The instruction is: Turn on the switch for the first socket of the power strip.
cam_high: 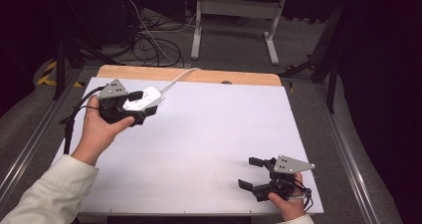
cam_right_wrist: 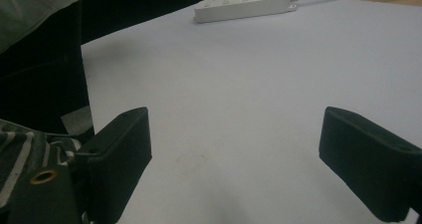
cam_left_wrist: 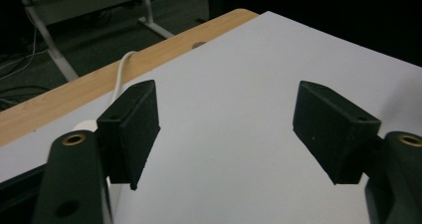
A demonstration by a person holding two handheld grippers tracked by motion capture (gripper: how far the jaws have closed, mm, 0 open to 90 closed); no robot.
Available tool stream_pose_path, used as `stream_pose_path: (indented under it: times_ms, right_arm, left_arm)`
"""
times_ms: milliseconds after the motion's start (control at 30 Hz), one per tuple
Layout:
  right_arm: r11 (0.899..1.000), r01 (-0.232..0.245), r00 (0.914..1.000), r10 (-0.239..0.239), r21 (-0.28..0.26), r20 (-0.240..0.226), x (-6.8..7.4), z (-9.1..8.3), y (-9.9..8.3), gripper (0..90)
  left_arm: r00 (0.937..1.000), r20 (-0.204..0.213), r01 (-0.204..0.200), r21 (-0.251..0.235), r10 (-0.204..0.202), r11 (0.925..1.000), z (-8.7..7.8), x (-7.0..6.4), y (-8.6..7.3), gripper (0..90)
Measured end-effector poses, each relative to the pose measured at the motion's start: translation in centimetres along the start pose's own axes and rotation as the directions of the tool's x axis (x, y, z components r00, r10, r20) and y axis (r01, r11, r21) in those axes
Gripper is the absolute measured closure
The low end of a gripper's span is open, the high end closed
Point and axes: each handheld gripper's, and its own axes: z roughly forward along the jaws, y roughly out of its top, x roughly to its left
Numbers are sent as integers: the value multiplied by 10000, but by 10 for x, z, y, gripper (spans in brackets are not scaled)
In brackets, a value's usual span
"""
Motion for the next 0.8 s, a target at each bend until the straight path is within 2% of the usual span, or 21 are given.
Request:
stream_pose_path:
  times_ms: [133,233,267,333,367,467,500,600,700,800]
  right_arm:
    - [9999,107,9999,-109,119,91,0,0,0,136]
    - [9998,119,9998,-121,134,142,0,0,0,137]
    - [9998,124,9998,-126,142,155,0,0,0,136]
    - [9998,138,9997,-141,174,182,0,0,0,136]
    - [9997,170,9997,-173,196,190,0,1,0,136]
    - [9996,175,9997,-179,217,185,1,1,0,135]
    - [9996,197,9996,-201,217,178,1,1,0,136]
    - [9995,182,9996,-187,243,193,1,1,0,135]
    - [9994,198,9996,-203,280,183,0,2,0,136]
    - [9993,207,9996,-212,309,178,1,2,0,136]
  left_arm:
    - [9999,100,-65,177,63,9998,-13,-9,-8,244]
    - [9997,207,-94,104,92,9999,-23,-13,-15,233]
    - [9995,321,59,40,-60,10000,-26,-15,-17,226]
    - [9994,346,-86,-39,88,10000,-30,-17,-23,212]
    - [9989,466,9,-46,-7,10000,-32,-19,-26,201]
    - [9987,501,-119,-72,123,9999,-35,-22,-37,169]
    - [9977,679,52,-96,-45,9999,-36,-24,-41,163]
    - [9966,819,69,-92,-61,9999,-38,-27,-52,155]
    - [9968,763,-220,-28,222,9998,-40,-29,-64,143]
    - [9972,506,-570,270,555,9980,-42,-30,-74,127]
